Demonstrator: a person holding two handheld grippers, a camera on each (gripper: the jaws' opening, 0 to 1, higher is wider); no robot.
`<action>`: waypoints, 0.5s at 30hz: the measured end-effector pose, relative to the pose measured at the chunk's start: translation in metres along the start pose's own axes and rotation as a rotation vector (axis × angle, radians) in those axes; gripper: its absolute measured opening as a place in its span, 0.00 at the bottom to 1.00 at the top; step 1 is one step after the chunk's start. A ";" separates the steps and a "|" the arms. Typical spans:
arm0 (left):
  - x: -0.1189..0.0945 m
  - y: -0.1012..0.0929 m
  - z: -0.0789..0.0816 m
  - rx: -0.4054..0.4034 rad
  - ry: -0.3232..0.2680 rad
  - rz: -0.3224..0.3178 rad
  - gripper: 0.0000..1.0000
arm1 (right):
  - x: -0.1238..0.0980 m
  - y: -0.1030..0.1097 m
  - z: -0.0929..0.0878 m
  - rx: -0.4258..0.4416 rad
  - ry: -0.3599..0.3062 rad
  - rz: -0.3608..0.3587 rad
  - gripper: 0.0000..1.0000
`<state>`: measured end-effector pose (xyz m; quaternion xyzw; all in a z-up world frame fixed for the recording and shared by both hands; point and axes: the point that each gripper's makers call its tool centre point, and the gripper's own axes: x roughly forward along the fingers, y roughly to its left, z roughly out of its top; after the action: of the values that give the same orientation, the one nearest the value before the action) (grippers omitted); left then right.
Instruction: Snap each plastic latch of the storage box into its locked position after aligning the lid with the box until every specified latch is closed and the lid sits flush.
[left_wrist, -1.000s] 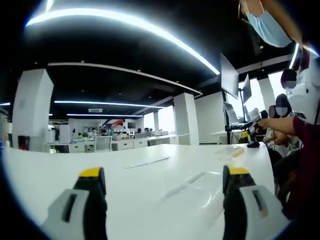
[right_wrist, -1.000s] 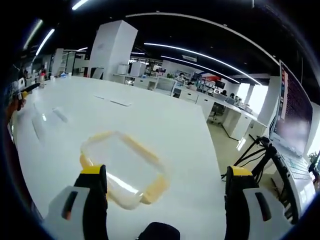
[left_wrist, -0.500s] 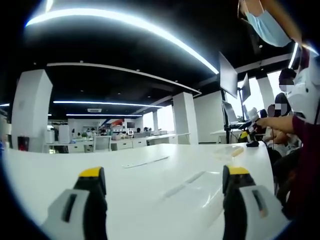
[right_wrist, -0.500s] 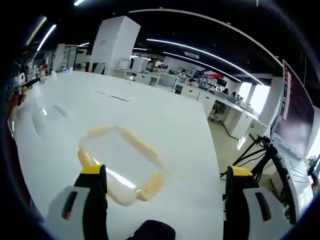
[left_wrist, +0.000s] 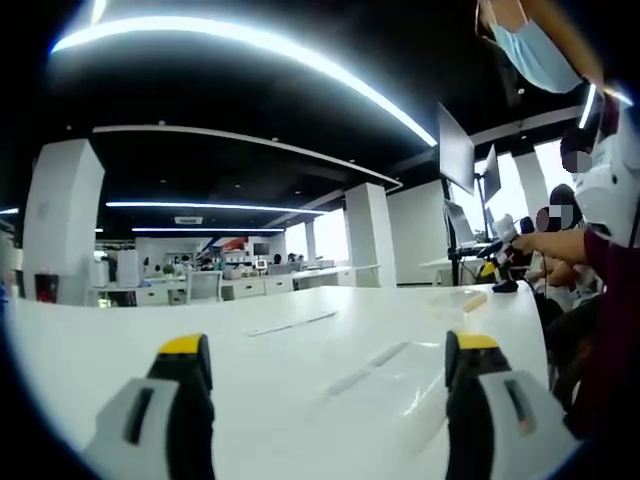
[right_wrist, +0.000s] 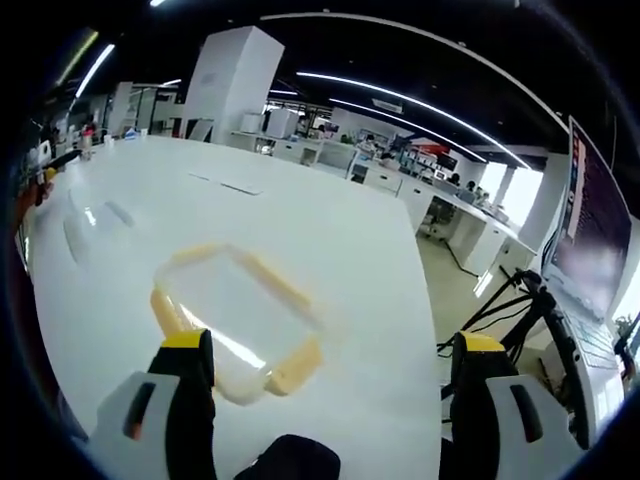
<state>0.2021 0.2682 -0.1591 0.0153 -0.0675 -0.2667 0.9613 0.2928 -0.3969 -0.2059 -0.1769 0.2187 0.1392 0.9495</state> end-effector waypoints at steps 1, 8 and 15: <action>0.000 0.000 0.000 -0.001 0.000 0.000 0.97 | 0.000 0.000 0.000 -0.001 0.002 0.001 1.00; 0.001 -0.001 -0.001 0.005 0.009 0.001 0.97 | 0.004 0.000 -0.003 -0.008 0.015 0.020 1.00; 0.001 -0.001 0.000 0.004 0.003 0.001 0.97 | 0.007 0.000 -0.006 -0.019 0.033 0.032 1.00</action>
<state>0.2028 0.2666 -0.1589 0.0178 -0.0666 -0.2659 0.9615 0.2962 -0.3984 -0.2143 -0.1845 0.2357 0.1537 0.9417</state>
